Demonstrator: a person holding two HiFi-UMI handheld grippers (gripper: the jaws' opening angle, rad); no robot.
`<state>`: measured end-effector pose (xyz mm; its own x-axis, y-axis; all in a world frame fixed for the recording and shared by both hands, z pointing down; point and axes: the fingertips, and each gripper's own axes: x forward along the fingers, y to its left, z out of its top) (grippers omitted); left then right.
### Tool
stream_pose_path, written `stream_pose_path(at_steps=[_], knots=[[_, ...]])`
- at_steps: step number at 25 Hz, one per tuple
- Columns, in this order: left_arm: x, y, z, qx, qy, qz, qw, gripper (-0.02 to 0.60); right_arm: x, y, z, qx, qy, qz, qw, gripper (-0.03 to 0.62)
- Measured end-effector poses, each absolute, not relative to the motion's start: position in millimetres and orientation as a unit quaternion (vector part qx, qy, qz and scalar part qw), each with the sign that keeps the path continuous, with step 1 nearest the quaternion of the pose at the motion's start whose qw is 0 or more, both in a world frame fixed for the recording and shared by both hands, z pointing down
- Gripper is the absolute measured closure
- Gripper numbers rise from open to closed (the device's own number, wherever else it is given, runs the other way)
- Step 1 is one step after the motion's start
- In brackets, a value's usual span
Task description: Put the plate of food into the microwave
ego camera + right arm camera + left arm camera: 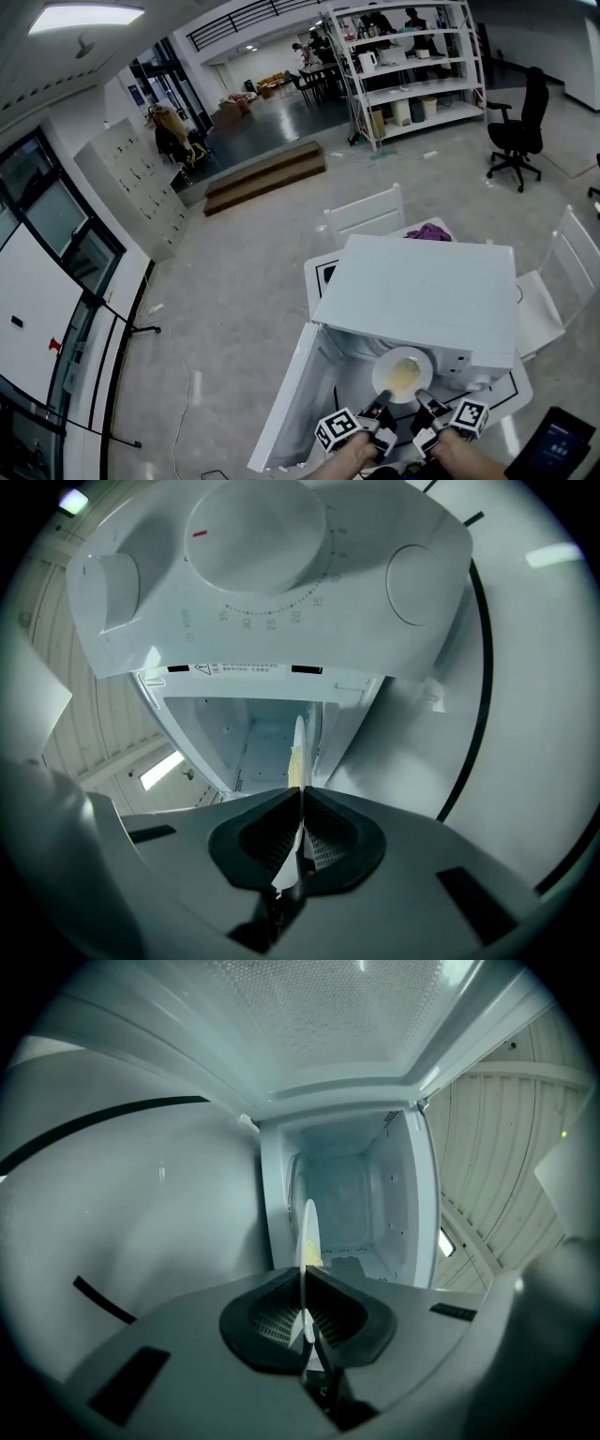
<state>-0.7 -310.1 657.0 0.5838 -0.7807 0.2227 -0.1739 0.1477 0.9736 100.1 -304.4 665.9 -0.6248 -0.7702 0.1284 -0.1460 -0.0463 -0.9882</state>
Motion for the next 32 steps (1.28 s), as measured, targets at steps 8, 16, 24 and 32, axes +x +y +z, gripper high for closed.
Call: stream_pose_path(at_steps=[8, 16, 24, 32], knots=[[-5.7, -321.3, 661.5, 0.600, -0.398, -0.245, 0.649, 0.566, 95.8, -315.0, 668.5, -0.378, 0.649, -0.616, 0.237, 0.582], [-11.2, -331.9, 664.6, 0.590, -0.405, -0.258, 0.649, 0.566, 89.3, -320.5, 665.0, -0.389, 0.657, -0.605, 0.225, 0.580], [-9.7, -344.8, 666.1, 0.583, -0.408, -0.270, 0.649, 0.566, 88.0, -320.8, 666.7, -0.398, 0.665, -0.599, 0.199, 0.580], [-4.7, -358.6, 664.3, 0.583, -0.407, -0.274, 0.647, 0.566, 71.4, -329.1, 660.5, -0.375, 0.670, -0.608, 0.203, 0.580]])
